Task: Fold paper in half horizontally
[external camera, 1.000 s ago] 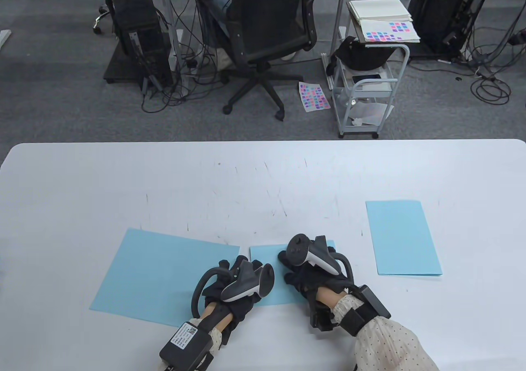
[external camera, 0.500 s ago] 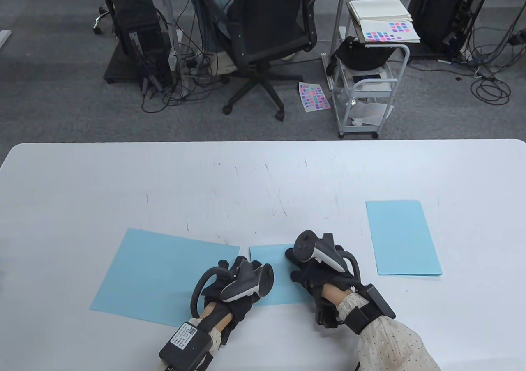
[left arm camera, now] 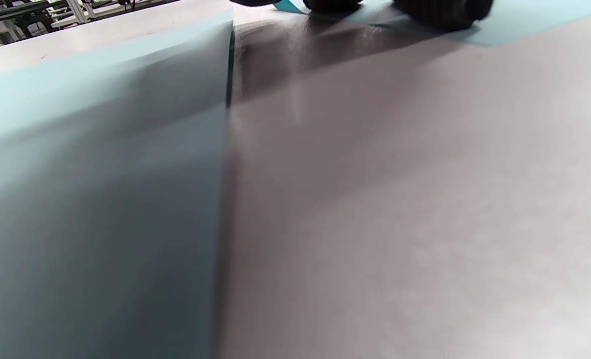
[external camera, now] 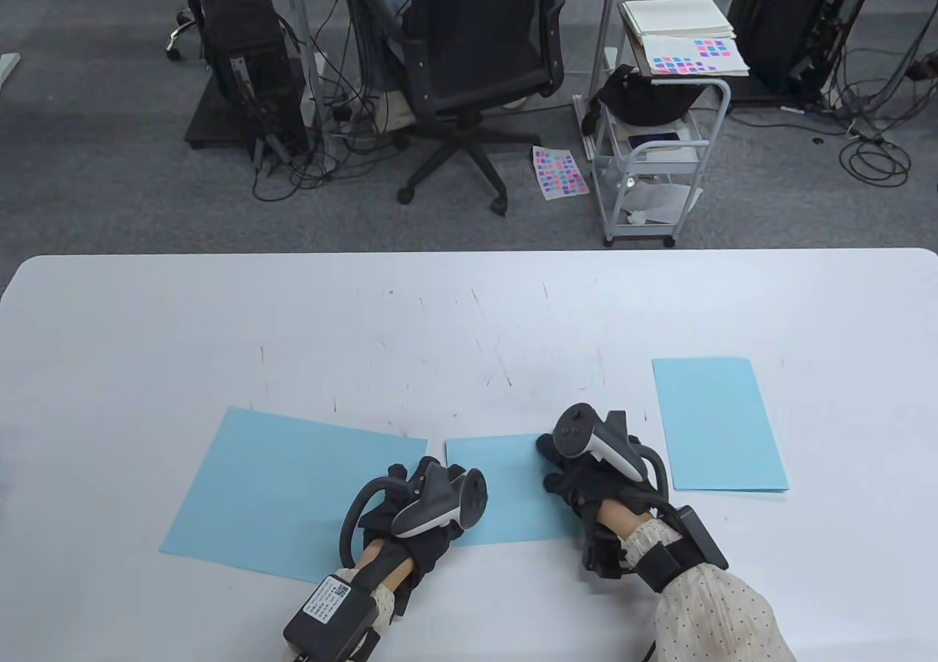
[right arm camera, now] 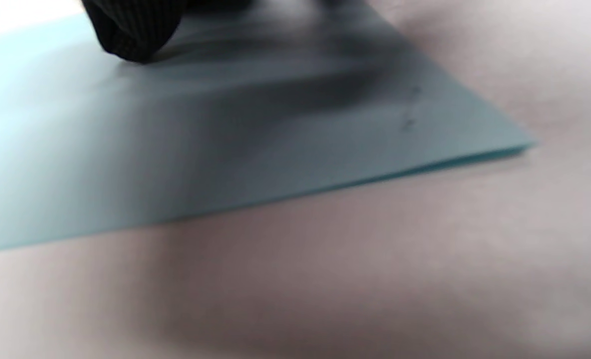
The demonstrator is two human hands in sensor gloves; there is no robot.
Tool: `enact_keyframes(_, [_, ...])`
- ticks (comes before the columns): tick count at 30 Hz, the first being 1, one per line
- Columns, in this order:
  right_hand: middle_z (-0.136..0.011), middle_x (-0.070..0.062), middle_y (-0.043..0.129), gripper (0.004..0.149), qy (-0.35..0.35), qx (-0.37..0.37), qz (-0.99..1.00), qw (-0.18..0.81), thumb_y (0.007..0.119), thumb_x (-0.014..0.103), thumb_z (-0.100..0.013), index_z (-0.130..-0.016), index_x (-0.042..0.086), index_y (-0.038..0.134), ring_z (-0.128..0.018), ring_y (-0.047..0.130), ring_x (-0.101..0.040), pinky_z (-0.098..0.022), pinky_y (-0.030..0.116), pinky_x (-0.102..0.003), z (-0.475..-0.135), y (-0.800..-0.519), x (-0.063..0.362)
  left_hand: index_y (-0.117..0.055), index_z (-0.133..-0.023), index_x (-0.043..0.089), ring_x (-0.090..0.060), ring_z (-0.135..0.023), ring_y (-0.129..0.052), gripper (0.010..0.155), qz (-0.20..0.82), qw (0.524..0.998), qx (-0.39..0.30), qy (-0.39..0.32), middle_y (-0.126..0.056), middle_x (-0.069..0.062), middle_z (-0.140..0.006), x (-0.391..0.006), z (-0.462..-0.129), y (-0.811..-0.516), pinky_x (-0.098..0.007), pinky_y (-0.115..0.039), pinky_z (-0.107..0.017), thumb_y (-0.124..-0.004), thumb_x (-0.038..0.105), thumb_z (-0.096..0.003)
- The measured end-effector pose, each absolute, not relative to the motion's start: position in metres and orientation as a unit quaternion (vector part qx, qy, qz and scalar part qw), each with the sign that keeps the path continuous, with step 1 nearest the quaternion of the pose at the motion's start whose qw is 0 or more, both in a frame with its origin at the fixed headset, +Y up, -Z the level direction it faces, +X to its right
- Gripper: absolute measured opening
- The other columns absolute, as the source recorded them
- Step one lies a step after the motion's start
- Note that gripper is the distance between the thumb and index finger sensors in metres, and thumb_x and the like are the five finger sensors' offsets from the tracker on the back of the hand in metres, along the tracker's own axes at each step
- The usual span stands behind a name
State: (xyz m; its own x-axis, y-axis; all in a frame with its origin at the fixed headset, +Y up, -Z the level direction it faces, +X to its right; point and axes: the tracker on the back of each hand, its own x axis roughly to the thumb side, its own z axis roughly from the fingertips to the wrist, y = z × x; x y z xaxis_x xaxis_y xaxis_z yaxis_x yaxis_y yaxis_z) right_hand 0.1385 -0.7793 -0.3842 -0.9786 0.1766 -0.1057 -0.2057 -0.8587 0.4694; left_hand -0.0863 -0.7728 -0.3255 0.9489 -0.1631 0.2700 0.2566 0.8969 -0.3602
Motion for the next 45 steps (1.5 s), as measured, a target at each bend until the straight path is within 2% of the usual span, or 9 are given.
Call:
enact_keyframes(21, [-0.115, 0.022, 0.025, 0.062, 0.253, -0.075, 0.958, 0.109, 0.070, 0.044, -0.049, -0.103, 0.047, 0.039, -0.107, 0.009, -0.030, -0.072, 0.007, -0.064, -0.390, -0.777, 0.165, -0.047, -0.091, 0.067, -0.011, -0.117, -0.042, 0.056, -0.101, 0.966, -0.208, -0.119, -0.041, 0.030, -0.114, -0.088, -0.328, -0.772, -0.052, -0.043, -0.088, -0.068, 0.049, -0.0415])
enact_keyframes(24, [-0.117, 0.019, 0.026, 0.063, 0.247, -0.065, 0.959, 0.119, 0.071, 0.044, -0.048, -0.104, 0.045, 0.040, -0.107, 0.007, -0.029, -0.072, 0.007, -0.064, -0.386, -0.775, 0.166, -0.047, -0.091, 0.067, -0.011, -0.117, -0.042, 0.056, -0.102, 0.965, -0.209, -0.119, -0.040, 0.030, -0.114, -0.088, -0.328, -0.772, -0.052, -0.042, -0.088, -0.068, 0.049, -0.0416])
enact_keyframes(34, [-0.116, 0.019, 0.025, 0.062, 0.227, 0.013, 0.968, 0.106, 0.069, 0.040, -0.049, -0.103, 0.046, 0.040, -0.107, 0.006, -0.028, -0.072, 0.007, -0.064, -0.346, -0.765, 0.166, -0.047, -0.091, 0.066, -0.011, -0.117, -0.042, 0.056, -0.101, 0.965, -0.212, -0.120, -0.040, 0.029, -0.114, -0.088, -0.329, -0.772, -0.052, -0.043, -0.088, -0.068, 0.049, -0.0416])
enact_keyframes(45, [-0.115, 0.021, 0.026, 0.059, 0.242, 0.013, 0.963, 0.118, 0.068, 0.037, -0.050, -0.101, 0.049, 0.042, -0.106, 0.007, -0.028, -0.072, 0.008, -0.064, -0.338, -0.782, 0.179, -0.046, -0.091, 0.066, -0.011, -0.117, -0.042, 0.057, -0.102, 0.965, -0.212, -0.120, -0.040, 0.030, -0.115, -0.088, -0.329, -0.772, -0.052, -0.042, -0.088, -0.068, 0.049, -0.0419])
